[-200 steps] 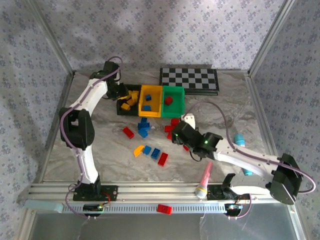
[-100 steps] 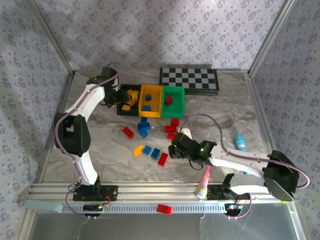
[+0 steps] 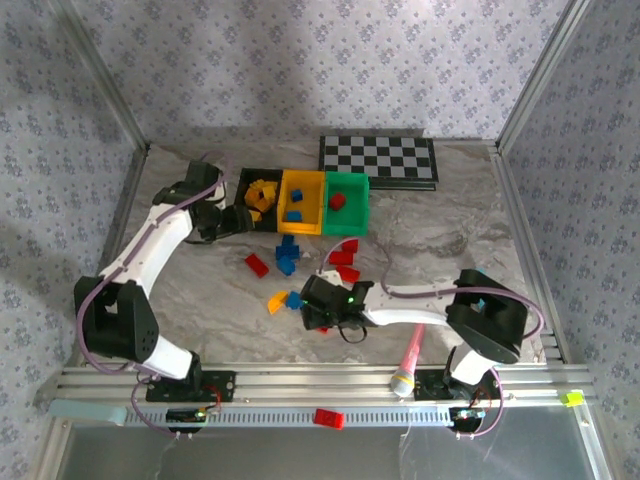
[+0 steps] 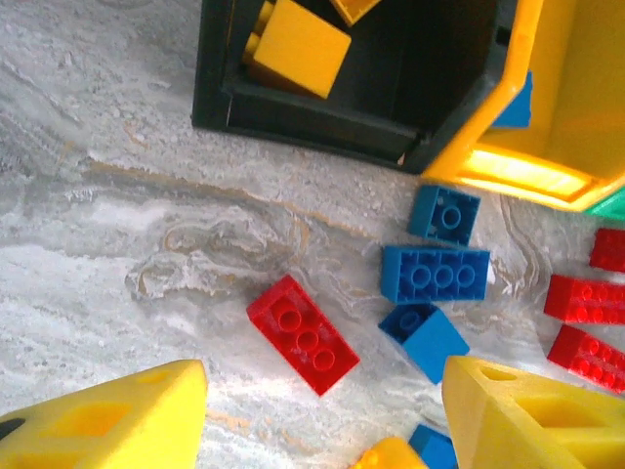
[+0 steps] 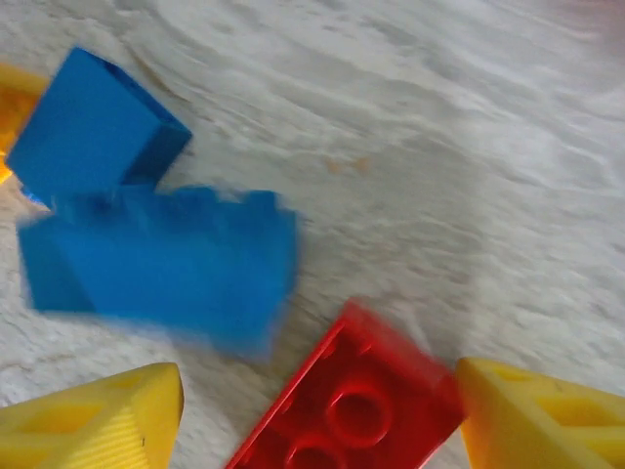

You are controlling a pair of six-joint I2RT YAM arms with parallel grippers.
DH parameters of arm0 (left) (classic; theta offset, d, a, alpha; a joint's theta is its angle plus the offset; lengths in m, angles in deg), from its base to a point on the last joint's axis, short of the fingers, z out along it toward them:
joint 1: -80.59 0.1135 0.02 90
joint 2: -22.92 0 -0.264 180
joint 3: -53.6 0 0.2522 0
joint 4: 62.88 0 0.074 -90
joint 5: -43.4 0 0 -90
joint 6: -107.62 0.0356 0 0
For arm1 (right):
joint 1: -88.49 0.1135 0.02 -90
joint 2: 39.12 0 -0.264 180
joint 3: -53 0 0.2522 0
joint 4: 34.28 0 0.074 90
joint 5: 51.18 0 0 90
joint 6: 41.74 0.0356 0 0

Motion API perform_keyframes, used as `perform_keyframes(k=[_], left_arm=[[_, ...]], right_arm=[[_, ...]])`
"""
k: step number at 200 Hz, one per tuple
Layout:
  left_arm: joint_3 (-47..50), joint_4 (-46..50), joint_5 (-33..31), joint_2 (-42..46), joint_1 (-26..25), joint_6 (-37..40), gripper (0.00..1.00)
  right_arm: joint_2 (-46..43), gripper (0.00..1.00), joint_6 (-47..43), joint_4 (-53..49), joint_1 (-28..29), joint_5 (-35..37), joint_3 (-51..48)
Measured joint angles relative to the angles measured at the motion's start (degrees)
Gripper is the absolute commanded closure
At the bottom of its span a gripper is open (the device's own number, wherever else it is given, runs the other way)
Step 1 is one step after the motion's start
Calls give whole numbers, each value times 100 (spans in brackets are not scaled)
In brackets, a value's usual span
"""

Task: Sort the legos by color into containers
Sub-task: Pick up the lego from the bottom-center of the table, then place the lego in the container.

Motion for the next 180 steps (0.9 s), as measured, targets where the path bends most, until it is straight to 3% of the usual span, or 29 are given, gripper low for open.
perform_keyframes(k=[68, 109, 134, 180], left_arm=[[793, 2, 31, 643, 55, 17, 35], [826, -37, 94, 643, 72, 11, 35], [826, -72, 229, 643, 72, -13, 37], [848, -162, 461, 640, 33, -114, 37]], right_arm=[[149, 58, 339, -566, 256, 302, 214], [-546, 61, 361, -968, 175, 374, 94], [-1069, 64, 107, -981, -297, 417, 107], [-1270, 65, -708, -898, -1880, 328, 483]])
